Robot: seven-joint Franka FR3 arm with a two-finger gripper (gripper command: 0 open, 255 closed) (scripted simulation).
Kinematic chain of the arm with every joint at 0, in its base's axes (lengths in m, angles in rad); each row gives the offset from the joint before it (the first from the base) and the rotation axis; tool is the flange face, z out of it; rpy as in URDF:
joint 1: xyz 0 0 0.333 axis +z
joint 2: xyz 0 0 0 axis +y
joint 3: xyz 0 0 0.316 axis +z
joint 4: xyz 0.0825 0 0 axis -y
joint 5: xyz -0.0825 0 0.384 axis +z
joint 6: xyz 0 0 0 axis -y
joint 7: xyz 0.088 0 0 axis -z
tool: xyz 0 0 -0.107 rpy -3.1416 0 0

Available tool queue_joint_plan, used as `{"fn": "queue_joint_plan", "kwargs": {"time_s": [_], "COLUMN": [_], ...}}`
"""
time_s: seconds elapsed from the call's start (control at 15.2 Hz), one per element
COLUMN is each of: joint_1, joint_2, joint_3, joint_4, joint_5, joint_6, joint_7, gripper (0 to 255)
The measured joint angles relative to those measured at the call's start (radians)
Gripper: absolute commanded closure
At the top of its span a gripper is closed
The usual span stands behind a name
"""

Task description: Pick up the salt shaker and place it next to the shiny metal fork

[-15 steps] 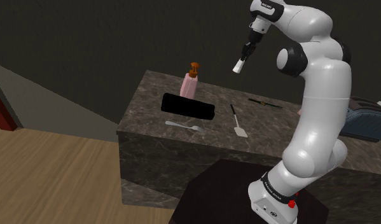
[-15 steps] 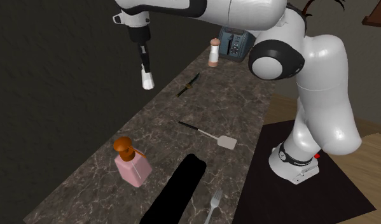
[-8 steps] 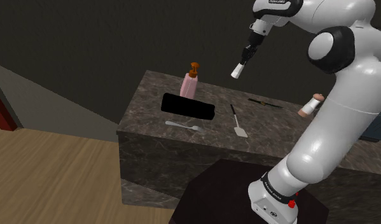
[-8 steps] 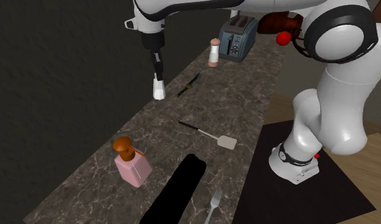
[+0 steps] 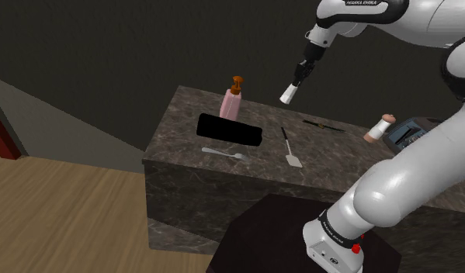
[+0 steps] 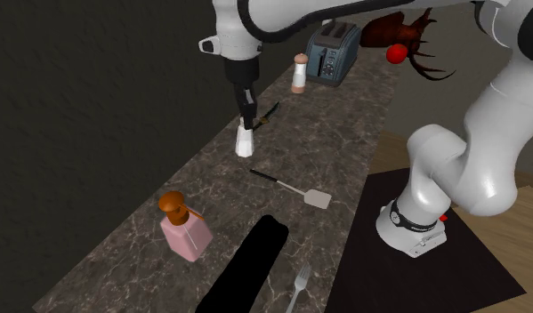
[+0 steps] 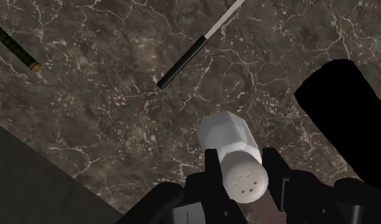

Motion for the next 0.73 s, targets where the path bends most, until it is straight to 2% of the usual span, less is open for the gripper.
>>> {"fn": "queue_joint_plan", "kwargs": {"time_s": [0.46,0.73], "joint_1": [0.029,0.046], "joint_2": [-0.239,-0.359], "joint_3": [0.105,0.183], "joint_4": [-0.249,-0.347], "joint_5": [-0.06,-0.059], "joint_6": [0.03,0.012], "joint_7": [0.163,0.265], "gripper": [255,255]}}
